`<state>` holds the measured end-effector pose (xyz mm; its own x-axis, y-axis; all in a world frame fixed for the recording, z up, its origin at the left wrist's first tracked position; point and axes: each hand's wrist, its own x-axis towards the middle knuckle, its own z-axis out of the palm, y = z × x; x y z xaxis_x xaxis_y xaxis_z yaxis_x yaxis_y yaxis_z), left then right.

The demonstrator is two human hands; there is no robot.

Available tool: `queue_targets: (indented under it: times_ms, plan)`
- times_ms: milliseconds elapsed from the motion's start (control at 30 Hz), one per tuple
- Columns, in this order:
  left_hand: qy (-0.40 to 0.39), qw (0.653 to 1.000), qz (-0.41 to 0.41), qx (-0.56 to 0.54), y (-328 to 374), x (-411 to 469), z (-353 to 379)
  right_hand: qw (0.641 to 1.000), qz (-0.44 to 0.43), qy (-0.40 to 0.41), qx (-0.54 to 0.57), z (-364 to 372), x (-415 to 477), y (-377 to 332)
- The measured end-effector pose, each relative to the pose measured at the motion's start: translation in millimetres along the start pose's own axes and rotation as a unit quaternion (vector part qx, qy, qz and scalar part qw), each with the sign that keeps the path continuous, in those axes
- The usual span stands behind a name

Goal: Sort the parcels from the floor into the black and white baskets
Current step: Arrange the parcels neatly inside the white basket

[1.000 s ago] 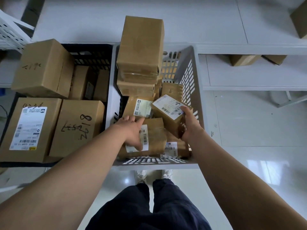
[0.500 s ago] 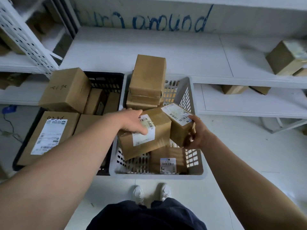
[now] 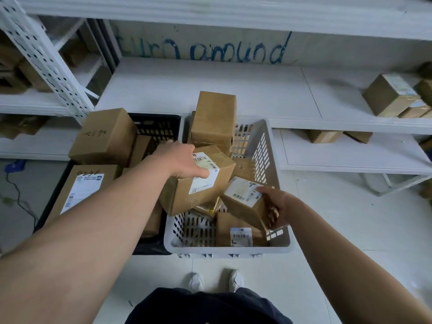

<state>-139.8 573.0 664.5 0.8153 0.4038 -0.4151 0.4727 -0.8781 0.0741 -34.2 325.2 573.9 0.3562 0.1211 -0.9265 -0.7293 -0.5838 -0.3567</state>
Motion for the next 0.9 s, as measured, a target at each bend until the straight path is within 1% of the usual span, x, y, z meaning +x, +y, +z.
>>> queue_targets:
  times_ms: [67,167,233,433,667,900]
  plan:
    - [0.002,1.000,0.005,0.000,-0.3,-1.1,0.1,0.997,-0.003,0.015,-0.070,4.6,-5.5,6.2]
    - [0.002,1.000,0.022,-0.004,0.4,-2.6,3.9,0.992,0.000,0.011,-0.128,12.8,-3.5,16.2]
    - [0.007,0.999,0.036,-0.005,1.9,-3.0,6.7,0.990,-0.001,0.005,-0.141,20.0,3.0,20.4]
    - [0.020,0.996,0.087,0.003,4.7,0.1,15.0,0.985,-0.019,-0.050,-0.166,64.4,13.3,30.2]
    - [0.028,0.994,0.108,0.007,-0.4,7.5,21.3,0.993,-0.011,-0.069,-0.098,97.3,31.4,33.9]
    - [0.021,0.993,0.118,0.012,-5.4,16.4,24.7,0.993,-0.002,-0.070,-0.091,101.3,53.4,33.9]
